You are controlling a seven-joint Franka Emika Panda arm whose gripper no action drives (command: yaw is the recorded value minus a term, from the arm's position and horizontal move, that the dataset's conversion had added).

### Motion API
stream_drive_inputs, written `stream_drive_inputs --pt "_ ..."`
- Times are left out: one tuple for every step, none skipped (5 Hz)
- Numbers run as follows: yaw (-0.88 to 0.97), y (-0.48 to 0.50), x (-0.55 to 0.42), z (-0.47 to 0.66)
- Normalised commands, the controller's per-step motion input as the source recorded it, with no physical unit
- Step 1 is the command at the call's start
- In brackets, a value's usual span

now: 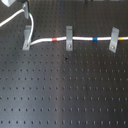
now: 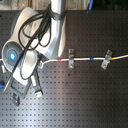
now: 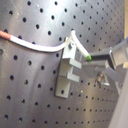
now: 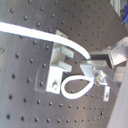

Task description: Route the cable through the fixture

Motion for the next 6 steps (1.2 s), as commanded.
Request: stream_drive_inputs --pt "0.54 -0.279 -0.173 -0.09" --pt "0.55 -0.313 -0.251 -0.15" --pt "0.4 -0.17 -0.166 -0.27" --pt "0.0 -0.248 -0.173 -0.4" --pt "0.0 -0.257 0.025 -0.51" --pt "-0.22 -0.246 0.209 -0.43"
